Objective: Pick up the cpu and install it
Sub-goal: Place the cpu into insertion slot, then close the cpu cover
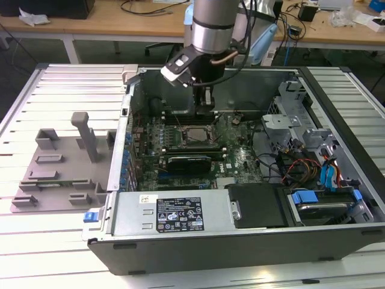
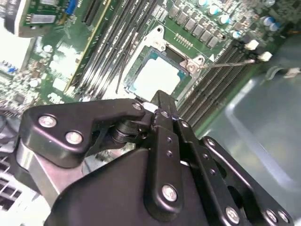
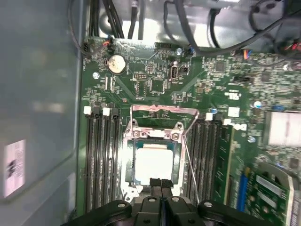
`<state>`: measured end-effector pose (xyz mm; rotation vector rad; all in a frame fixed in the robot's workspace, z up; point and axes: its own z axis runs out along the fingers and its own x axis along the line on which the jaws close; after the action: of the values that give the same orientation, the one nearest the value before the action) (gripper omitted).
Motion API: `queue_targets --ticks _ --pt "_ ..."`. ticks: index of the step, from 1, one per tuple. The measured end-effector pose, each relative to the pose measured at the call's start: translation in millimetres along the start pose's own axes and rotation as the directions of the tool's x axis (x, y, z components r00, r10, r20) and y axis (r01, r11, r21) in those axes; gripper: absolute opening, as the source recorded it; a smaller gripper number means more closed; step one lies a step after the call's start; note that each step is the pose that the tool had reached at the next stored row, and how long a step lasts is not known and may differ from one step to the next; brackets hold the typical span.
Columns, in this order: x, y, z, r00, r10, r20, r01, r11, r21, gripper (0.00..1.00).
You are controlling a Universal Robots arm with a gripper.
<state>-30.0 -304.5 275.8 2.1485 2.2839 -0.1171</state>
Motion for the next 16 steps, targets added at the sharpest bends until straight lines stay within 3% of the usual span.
queue_targets --ticks 1,2,4,16 --pt "-0.5 -0.5 -8.9 1.0000 0.000 0.0000 0.000 1.0000 0.0000 0.11" --pt "-0.7 -0.7 -12.8 1.0000 0.000 0.0001 0.000 1.0000 0.0001 0.11" --pt "-0.9 -0.8 -15.4 1.0000 0.000 0.0000 0.000 1.0000 0.0001 0.11" --pt "-0.9 -0.8 -15.7 1.0000 0.000 -0.0001 0.000 1.0000 0.0000 0.11"
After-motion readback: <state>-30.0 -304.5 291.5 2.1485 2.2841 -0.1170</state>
